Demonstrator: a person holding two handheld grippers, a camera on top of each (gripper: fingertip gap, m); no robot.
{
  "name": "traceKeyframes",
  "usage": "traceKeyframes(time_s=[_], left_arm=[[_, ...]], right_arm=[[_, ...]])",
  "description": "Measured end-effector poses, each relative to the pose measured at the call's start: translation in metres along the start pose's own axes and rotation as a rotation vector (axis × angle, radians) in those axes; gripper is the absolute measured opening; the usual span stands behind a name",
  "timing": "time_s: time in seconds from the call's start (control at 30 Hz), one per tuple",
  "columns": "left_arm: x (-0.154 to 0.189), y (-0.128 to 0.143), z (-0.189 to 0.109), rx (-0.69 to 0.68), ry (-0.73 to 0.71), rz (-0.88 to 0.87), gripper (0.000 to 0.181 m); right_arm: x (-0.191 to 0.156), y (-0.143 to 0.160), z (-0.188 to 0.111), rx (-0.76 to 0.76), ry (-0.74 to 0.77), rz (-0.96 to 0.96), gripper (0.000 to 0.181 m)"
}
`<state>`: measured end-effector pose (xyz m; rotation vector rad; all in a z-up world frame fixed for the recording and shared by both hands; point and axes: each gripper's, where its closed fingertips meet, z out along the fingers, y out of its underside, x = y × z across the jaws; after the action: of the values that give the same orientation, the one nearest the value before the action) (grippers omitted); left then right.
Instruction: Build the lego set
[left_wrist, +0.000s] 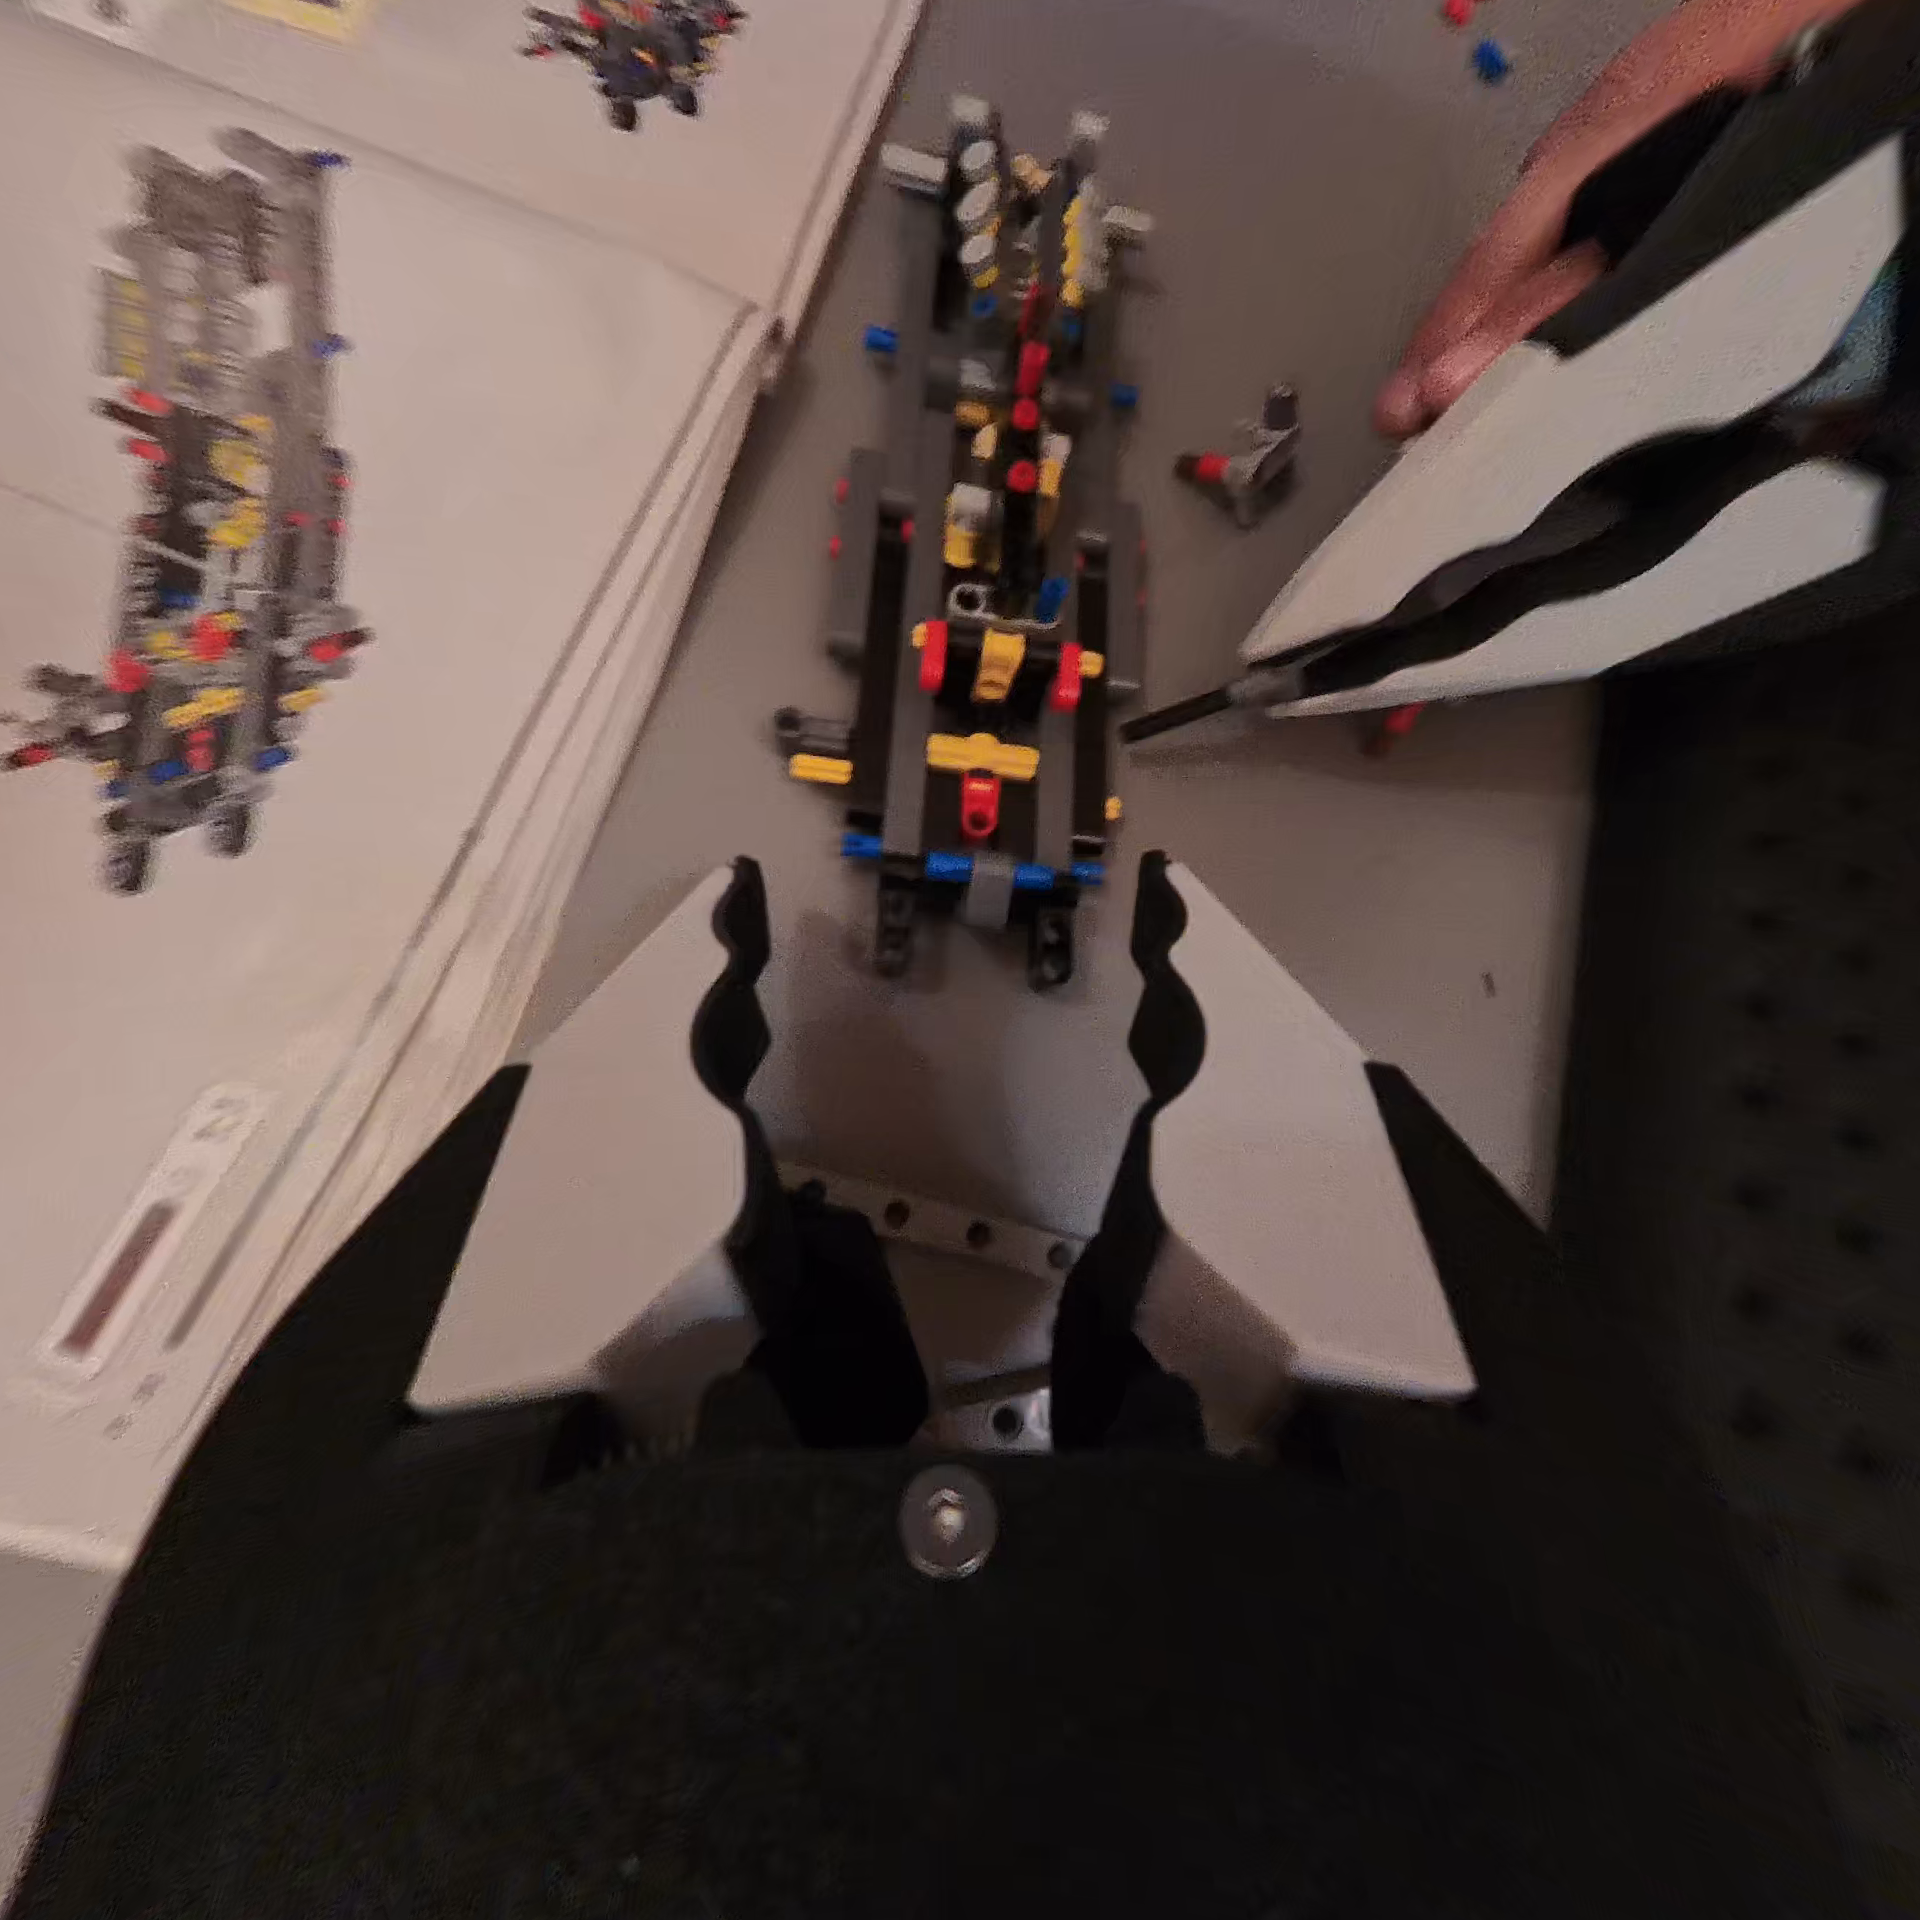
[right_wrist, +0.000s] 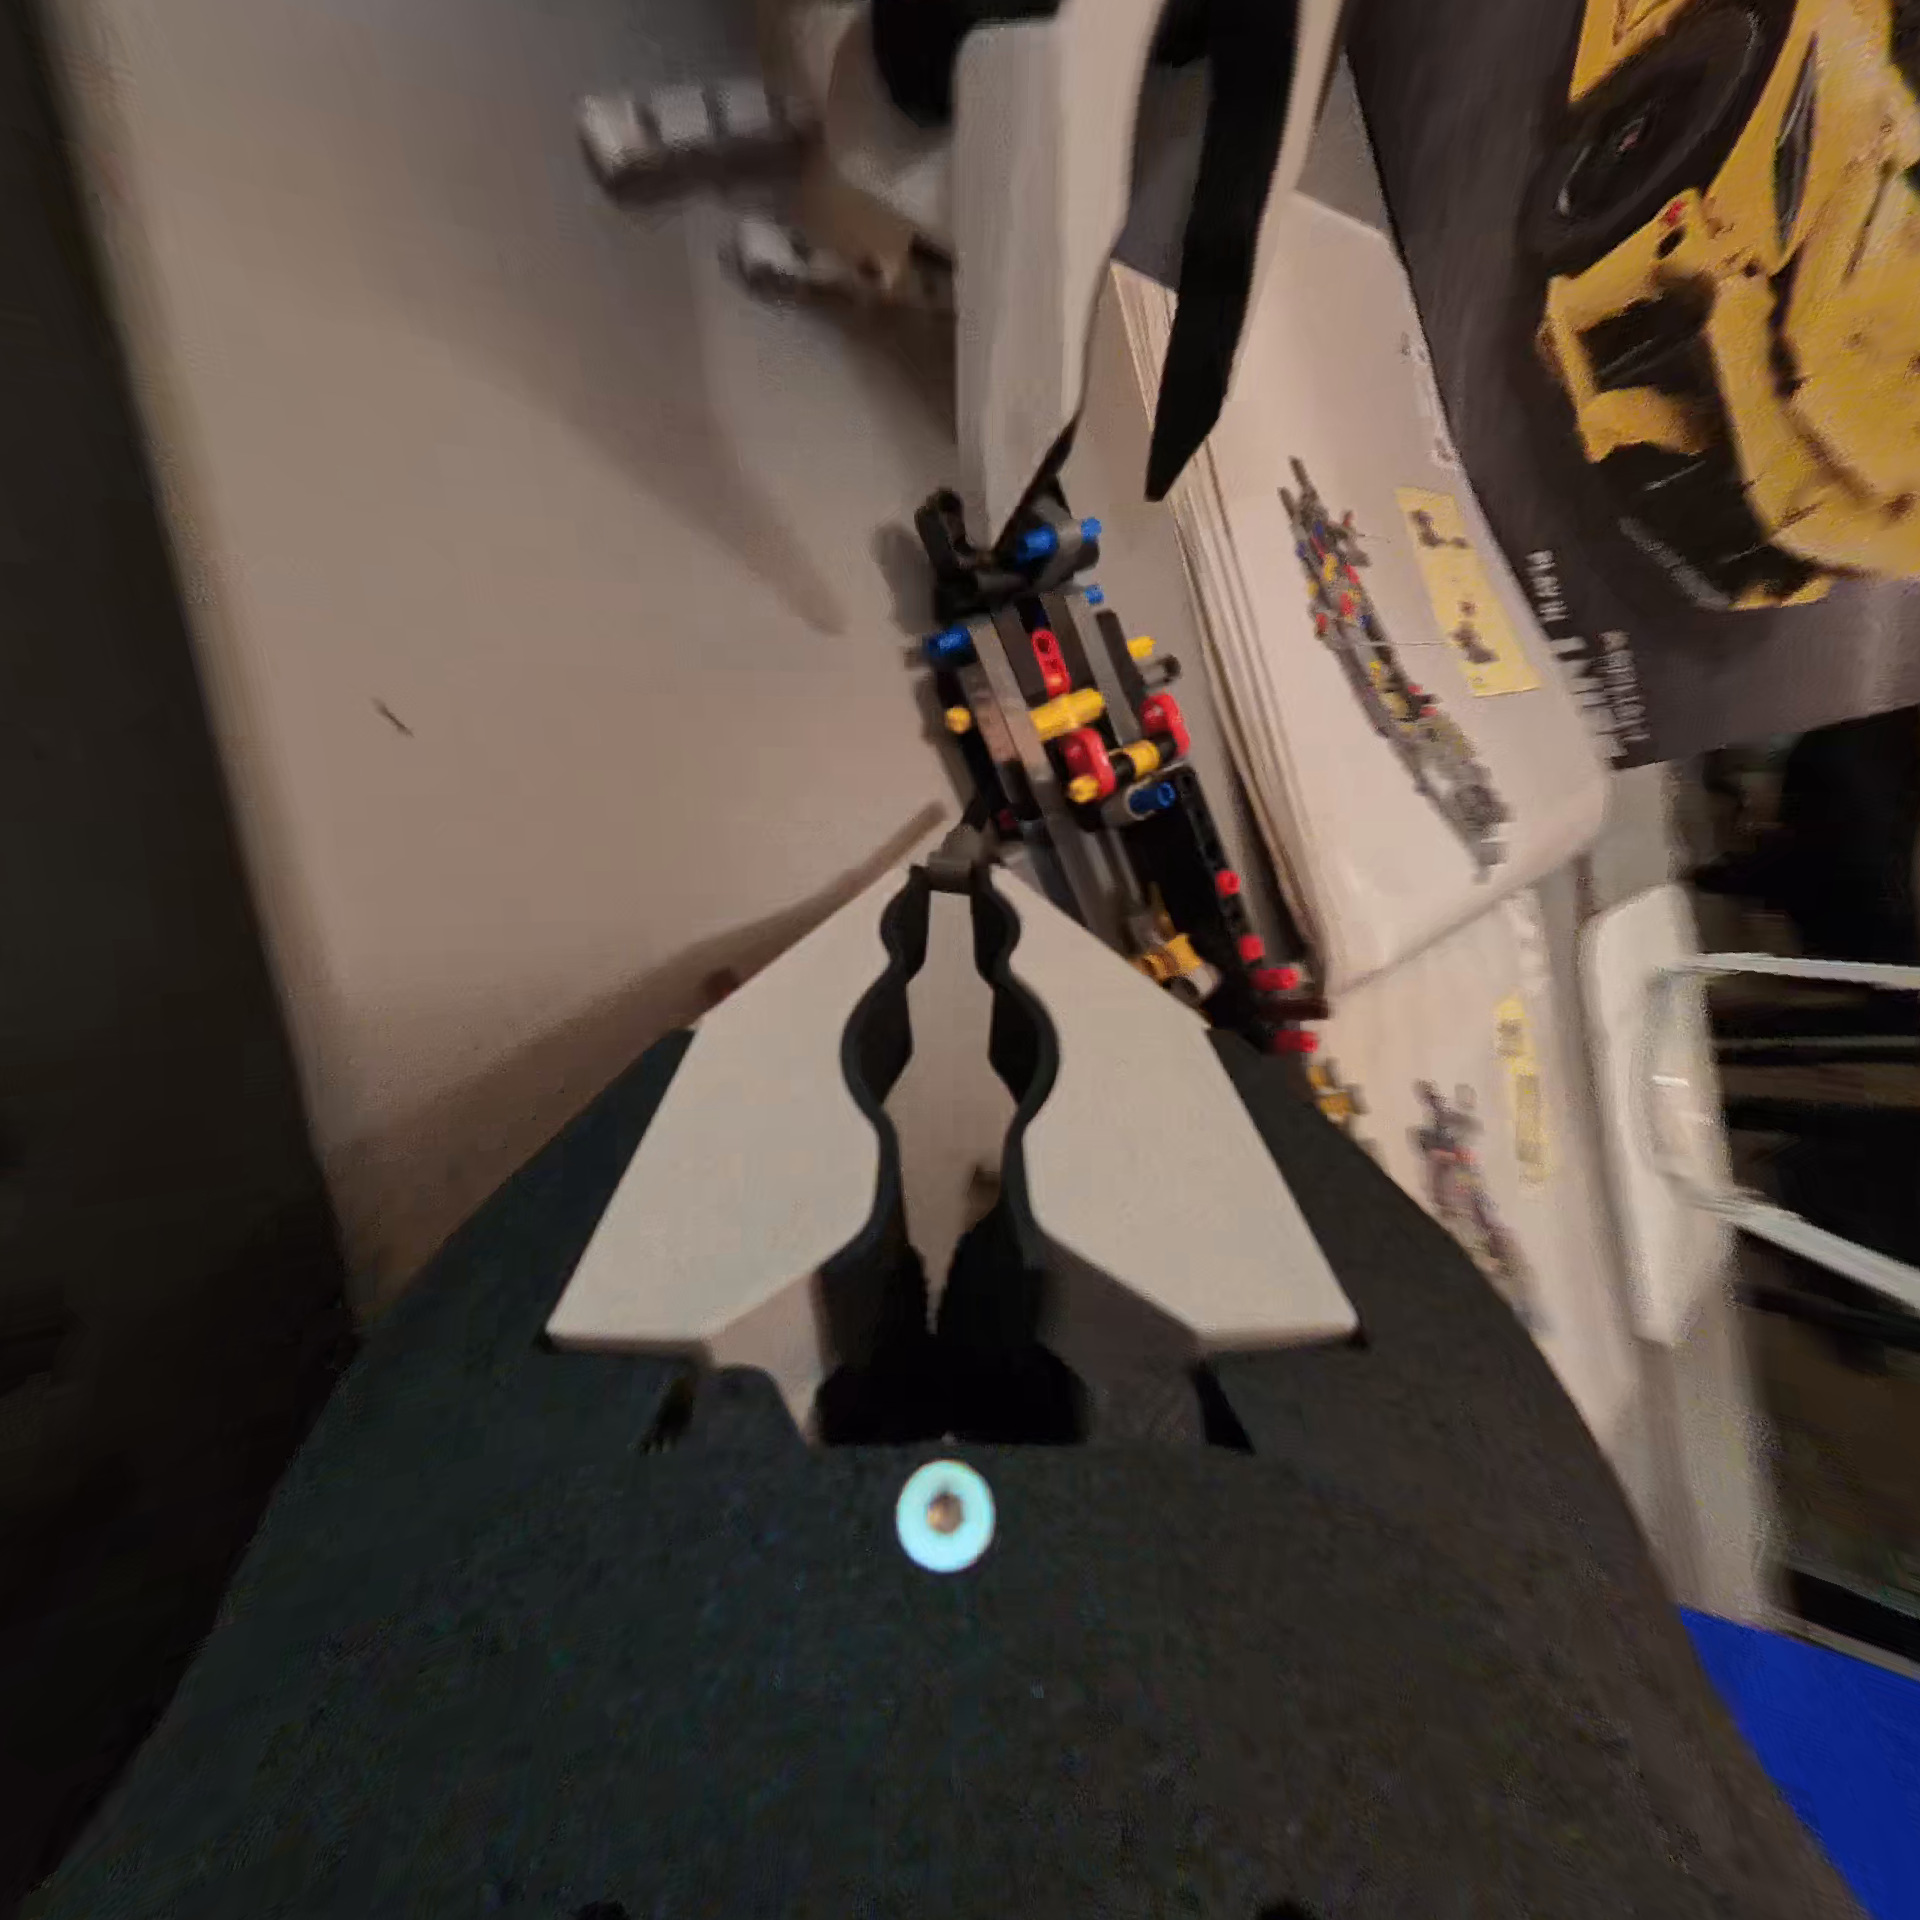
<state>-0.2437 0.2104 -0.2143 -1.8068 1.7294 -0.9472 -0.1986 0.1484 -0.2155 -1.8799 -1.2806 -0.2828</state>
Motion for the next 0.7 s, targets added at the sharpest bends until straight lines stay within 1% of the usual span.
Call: traceKeyframes(time_s=[0.07,0.1,0.2,0.23,0.27,0.3,0.4,0.43,0.57,0.63,0.7], left_arm=[[0.006,-0.005,0.007,-0.005,0.097,-0.043,0.071],[0.005,-0.005,0.01,-0.015,0.102,-0.041,0.071],[0.002,0.0,0.019,-0.041,0.087,-0.006,0.072],[0.003,0.0,0.021,-0.037,0.085,0.003,0.068],[0.004,0.001,0.023,-0.044,0.081,0.015,0.068],[0.003,0.002,0.024,-0.046,0.063,0.029,0.065],[0.002,0.004,0.025,-0.06,0.033,0.068,0.061],[0.002,0.004,0.025,-0.063,0.026,0.073,0.057],[0.002,0.004,0.026,-0.054,0.02,0.067,0.056],[0.002,0.004,0.026,-0.051,0.011,0.067,0.056],[0.002,0.004,0.026,-0.051,0.004,0.065,0.056]], right_arm=[[-0.002,-0.002,0.004,-0.065,0.049,-0.117,0.007],[-0.002,-0.005,0.004,-0.085,0.066,-0.141,0.007],[-0.004,-0.008,0.007,-0.158,0.092,-0.217,0.007],[-0.004,-0.007,0.008,-0.179,0.095,-0.23,0.007],[-0.005,-0.004,0.009,-0.206,0.098,-0.24,0.007],[-0.005,-0.001,0.01,-0.231,0.102,-0.252,0.007],[-0.005,0.0,0.012,-0.234,0.129,-0.305,0.008],[-0.006,0.0,0.012,-0.231,0.136,-0.298,0.008],[-0.01,-0.002,0.013,-0.228,0.1,-0.216,0.008],[-0.015,-0.006,0.009,-0.205,0.04,-0.13,0.015],[-0.024,-0.012,0.003,-0.162,-0.055,-0.003,0.024]])
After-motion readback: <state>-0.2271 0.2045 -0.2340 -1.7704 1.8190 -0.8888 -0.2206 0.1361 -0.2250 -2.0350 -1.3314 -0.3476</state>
